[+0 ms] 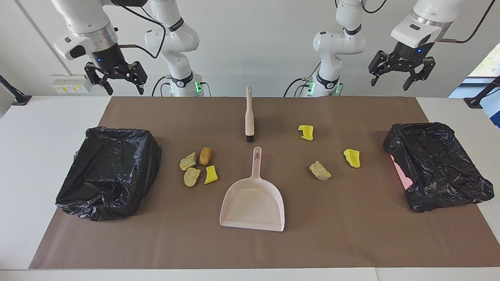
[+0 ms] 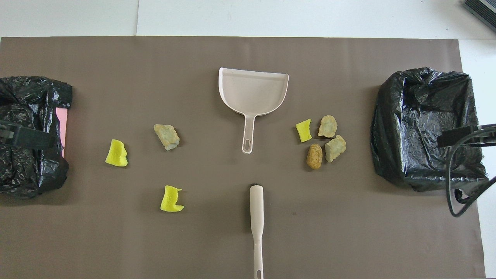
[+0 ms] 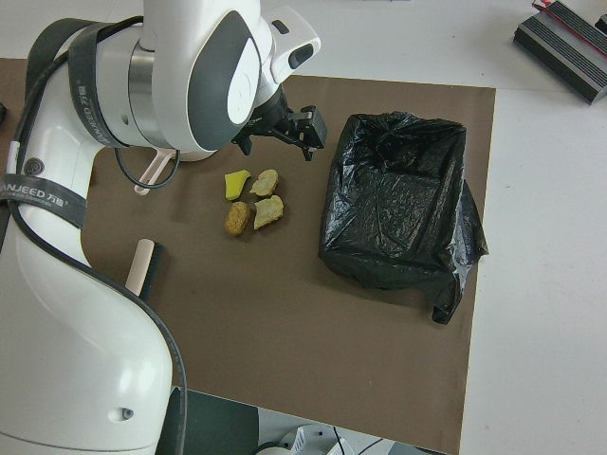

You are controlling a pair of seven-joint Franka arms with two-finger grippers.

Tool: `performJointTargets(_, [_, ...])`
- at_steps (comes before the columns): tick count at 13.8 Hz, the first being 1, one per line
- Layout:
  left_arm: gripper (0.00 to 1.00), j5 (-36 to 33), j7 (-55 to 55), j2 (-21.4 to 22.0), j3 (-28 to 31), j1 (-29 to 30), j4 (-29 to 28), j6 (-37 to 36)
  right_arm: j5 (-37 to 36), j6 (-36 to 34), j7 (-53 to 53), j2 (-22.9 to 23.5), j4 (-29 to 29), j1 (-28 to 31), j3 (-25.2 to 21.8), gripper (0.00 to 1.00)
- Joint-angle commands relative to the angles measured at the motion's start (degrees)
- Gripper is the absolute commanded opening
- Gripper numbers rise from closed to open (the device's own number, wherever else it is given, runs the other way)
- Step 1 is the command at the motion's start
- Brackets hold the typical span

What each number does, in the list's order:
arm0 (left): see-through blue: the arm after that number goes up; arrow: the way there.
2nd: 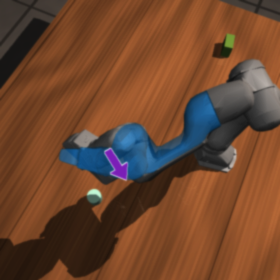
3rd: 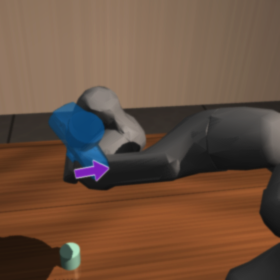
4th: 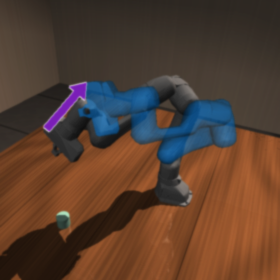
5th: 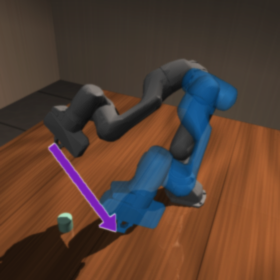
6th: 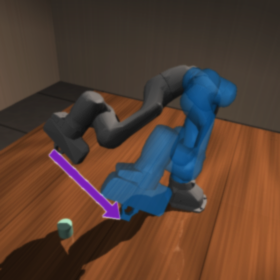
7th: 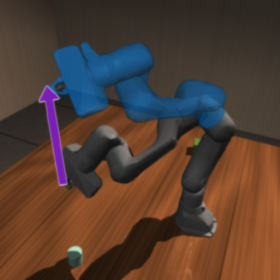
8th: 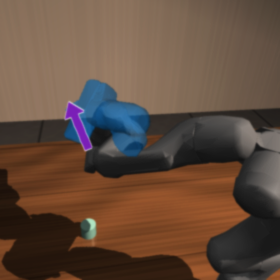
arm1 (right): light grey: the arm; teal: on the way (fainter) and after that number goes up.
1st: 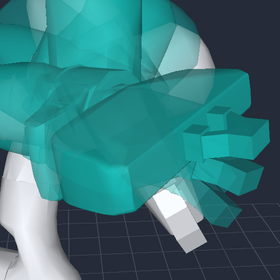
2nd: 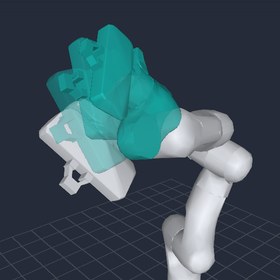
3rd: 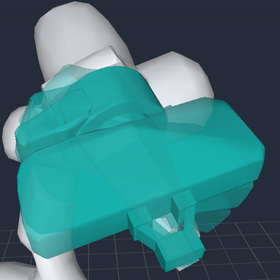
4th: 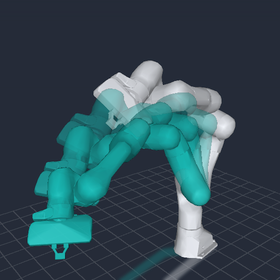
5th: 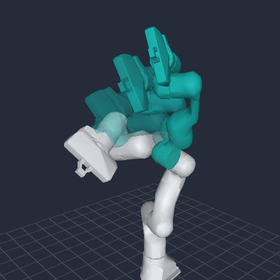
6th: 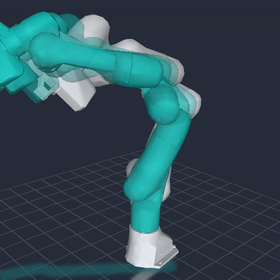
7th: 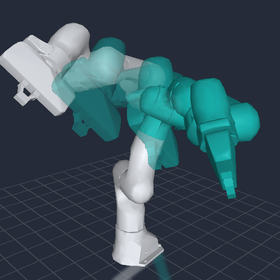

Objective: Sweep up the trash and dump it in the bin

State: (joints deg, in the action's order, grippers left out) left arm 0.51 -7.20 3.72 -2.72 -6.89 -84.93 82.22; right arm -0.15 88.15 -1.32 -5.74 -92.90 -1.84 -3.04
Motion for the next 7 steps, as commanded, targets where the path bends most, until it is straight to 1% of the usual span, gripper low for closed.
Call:
performJointTargets(1, [1.00,-0.25,3.31,2.25,0.44,-5.31,-5.32,1.62,1.29,0.88,-0.44,-0.77,-0.88,0.87,0.22,1.00])
performJointTargets(3, [1.00,-0.25,7.80,4.79,0.44,-8.65,-10.32,5.03,0.85,0.36,-0.79,-1.38,-1.57,0.52,0.31,1.00])
performJointTargets(5, [1.00,-0.16,10.09,7.17,0.35,-11.90,-15.51,7.94,0.94,1.23,-0.09,-0.86,-1.49,-0.01,0.31,1.00])
performJointTargets(7, [1.00,-0.16,12.46,7.62,0.35,-15.41,-18.51,8.83,0.94,1.32,-0.18,-0.24,-1.84,-0.01,0.31,1.00])
